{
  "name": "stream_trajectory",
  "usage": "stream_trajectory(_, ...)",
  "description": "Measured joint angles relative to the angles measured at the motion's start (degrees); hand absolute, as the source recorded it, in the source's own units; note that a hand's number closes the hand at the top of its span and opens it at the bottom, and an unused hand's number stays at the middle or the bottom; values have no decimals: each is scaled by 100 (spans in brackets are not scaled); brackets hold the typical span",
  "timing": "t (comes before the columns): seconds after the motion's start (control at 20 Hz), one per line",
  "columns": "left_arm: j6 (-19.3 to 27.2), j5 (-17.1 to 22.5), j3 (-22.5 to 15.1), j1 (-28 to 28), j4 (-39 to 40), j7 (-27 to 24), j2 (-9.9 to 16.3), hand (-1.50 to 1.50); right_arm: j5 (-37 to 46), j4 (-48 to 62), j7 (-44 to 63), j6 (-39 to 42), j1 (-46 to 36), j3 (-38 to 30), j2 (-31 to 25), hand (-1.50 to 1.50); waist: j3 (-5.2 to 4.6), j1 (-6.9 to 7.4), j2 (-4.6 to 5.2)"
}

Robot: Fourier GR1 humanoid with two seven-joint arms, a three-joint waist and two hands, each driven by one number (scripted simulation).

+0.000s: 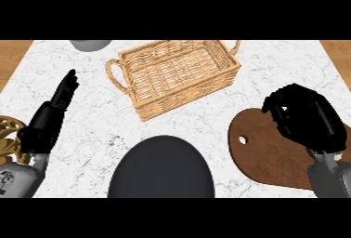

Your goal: Pick the cupcake from the cutting board and place it in the basket

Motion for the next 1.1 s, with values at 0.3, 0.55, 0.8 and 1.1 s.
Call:
stream_trajectory(0.3, -227, -60, 196, 50, -157, 50, 161, 0, 1284, -849, 179, -894, 326, 636, 201, -150, -35, 28, -7)
stream_trajectory(0.55, -240, -85, 201, 84, -177, 89, 159, 0, 2423, -1093, 1085, -1017, -65, 346, -1074, -150, -66, -3, -28)
stream_trajectory(0.8, -258, -134, 204, 64, -175, 77, 171, 0, 2878, -1063, 2033, 83, -465, 277, -2704, -150, -80, 34, -16)
stream_trajectory(1.1, -358, -114, 236, -81, -153, 145, 170, 0, 2235, -917, 2615, 2154, -948, 413, -4185, -150, -73, 102, 14)
